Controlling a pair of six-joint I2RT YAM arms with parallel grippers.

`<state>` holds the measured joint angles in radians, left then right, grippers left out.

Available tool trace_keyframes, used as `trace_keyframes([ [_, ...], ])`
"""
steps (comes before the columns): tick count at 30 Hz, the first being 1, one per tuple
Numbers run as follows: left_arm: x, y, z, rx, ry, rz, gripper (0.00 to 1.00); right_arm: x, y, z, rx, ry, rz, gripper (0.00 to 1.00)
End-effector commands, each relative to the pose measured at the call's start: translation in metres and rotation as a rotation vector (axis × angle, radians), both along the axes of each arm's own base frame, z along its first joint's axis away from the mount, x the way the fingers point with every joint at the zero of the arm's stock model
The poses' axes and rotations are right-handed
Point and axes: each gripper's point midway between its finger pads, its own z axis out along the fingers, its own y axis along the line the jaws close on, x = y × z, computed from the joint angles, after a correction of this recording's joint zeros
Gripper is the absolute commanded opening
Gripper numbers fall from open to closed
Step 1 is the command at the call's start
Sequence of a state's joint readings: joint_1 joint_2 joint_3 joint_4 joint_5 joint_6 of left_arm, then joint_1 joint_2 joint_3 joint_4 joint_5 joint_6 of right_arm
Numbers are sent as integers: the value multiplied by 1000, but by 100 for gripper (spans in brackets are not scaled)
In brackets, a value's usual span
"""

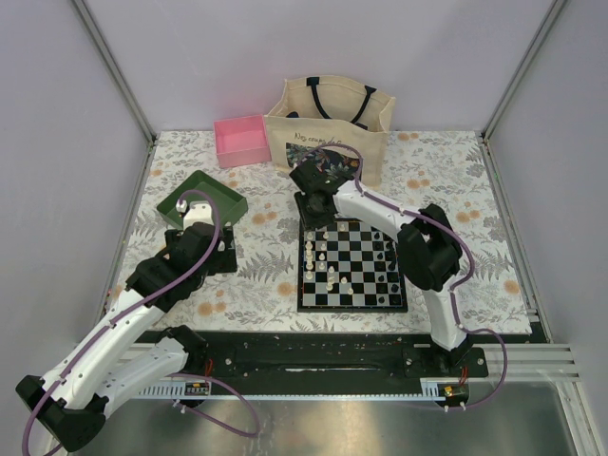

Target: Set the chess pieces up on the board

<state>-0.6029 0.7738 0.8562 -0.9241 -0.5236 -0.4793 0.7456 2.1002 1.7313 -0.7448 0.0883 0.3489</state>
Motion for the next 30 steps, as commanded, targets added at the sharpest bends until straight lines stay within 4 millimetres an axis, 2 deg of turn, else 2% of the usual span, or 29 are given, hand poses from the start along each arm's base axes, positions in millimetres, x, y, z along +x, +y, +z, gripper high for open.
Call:
trace_keyframes([
  [1,7,-2,14,-28,-52,14,99,21,-5,62,36,-157,-29,44],
  [5,6,-1,14,-28,-50,14,99,32,-17,58,31,-151,-80,44],
  [13,7,-2,14,-28,-50,14,99,45,-28,34,2,-100,-105,44],
  [21,7,-2,13,-20,-45,14,99,51,-26,18,2,-68,-105,44],
  [30,8,-2,12,-19,-42,14,99,49,-29,7,-16,-42,-107,44],
])
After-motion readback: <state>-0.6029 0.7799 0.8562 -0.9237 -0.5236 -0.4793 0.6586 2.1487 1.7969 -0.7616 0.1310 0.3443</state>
